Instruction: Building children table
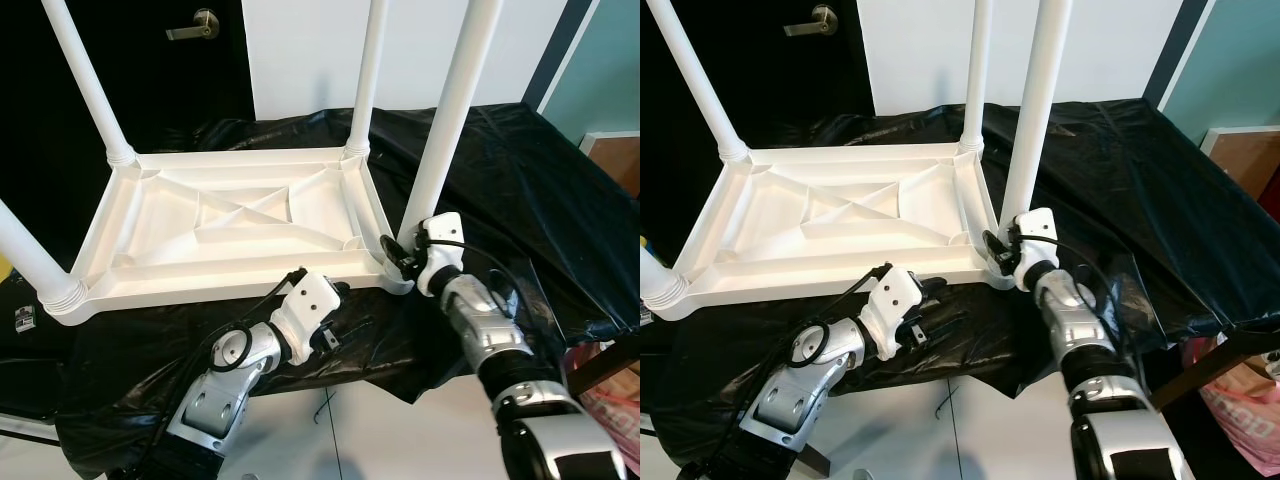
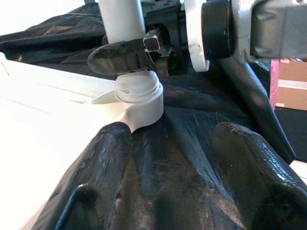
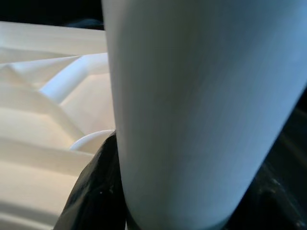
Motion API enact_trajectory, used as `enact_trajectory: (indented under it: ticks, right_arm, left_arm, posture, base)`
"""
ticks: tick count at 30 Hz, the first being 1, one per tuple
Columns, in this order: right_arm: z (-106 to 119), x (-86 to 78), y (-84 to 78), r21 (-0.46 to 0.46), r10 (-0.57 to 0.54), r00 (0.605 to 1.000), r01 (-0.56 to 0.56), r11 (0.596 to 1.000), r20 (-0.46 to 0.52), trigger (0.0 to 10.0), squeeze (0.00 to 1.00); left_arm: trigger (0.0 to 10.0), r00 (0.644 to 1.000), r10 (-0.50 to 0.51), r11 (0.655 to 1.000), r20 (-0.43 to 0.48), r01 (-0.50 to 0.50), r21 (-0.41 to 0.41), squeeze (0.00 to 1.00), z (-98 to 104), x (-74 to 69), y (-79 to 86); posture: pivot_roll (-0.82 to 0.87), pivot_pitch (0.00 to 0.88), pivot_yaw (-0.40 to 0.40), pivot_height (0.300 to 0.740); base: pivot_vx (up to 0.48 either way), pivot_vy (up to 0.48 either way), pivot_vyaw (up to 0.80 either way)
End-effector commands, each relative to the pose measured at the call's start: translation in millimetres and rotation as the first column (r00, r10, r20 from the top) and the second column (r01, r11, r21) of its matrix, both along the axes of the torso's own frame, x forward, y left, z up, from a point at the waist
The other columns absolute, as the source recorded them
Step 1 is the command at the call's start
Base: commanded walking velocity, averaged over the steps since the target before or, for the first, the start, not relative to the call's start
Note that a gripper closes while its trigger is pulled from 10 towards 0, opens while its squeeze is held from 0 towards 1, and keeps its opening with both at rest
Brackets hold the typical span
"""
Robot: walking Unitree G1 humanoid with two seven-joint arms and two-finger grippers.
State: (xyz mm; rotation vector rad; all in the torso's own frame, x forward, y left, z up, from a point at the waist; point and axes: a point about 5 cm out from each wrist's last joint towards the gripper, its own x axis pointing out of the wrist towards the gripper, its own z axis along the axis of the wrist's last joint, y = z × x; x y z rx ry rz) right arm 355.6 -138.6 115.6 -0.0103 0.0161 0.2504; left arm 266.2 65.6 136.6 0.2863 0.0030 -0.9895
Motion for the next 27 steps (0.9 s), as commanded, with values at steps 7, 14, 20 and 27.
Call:
enact_trajectory:
  ticks: [7, 14, 20, 27]
  right_arm:
    - [-26, -17.3, 12.9, 0.052, -0.391, 0.915, 0.397, 0.916, -0.103, 10.0, 0.00]
    - [-25, -18.0, 25.1, 0.084, -0.378, 0.917, 0.390, 0.917, -0.127, 10.0, 0.00]
    - [-22, -20.3, 30.0, 0.066, -0.376, 0.919, 0.384, 0.921, -0.117, 10.0, 0.00]
    - [-18, -19.9, 32.7, 0.053, -0.385, 0.917, 0.392, 0.919, -0.100, 10.0, 0.00]
  left_arm:
    - [10.0, 0.999, 0.044, 0.999, 0.032, -0.044, 0.009, 0.00, 3, 13.3, 2.6]
    - [10.0, 0.998, 0.041, 0.999, 0.037, -0.041, 0.005, 0.00, 4, 15.3, 1.5]
    - [10.0, 0.999, 0.029, 1.000, 0.036, -0.029, -0.002, 0.00, 4, 14.7, -2.7]
    - [10.0, 0.999, 0.030, 1.000, 0.033, -0.030, -0.007, 0.00, 2, 15.7, -3.0]
  posture:
    - [0.02, 0.000, -0.040, 0.740]
    - [0.01, 0.000, -0.037, 0.740]
    - [0.01, 0.000, -0.038, 0.740]
    - [0.01, 0.000, -0.043, 0.740]
  base:
    - [0.000, 0.000, 0.00]
    - [0.000, 0.000, 0.00]
    - [0.000, 0.000, 0.00]
    - [0.000, 0.000, 0.00]
